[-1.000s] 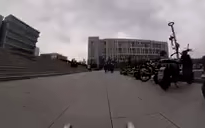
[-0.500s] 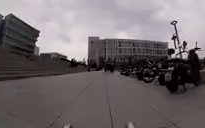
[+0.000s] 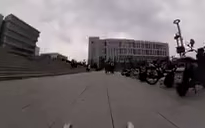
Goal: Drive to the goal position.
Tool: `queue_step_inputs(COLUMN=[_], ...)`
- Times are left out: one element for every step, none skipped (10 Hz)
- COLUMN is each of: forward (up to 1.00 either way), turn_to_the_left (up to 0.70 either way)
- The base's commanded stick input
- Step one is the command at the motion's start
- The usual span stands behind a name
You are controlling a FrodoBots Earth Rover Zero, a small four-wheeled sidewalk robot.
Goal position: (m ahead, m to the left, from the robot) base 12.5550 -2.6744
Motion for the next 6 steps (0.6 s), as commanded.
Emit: queue_step_inputs(forward=[0.7,0.7,0.7,0.7,0.7,0.7], turn_to_the_left=[0.0,0.0,0.0,0.0,0.0,0.0])
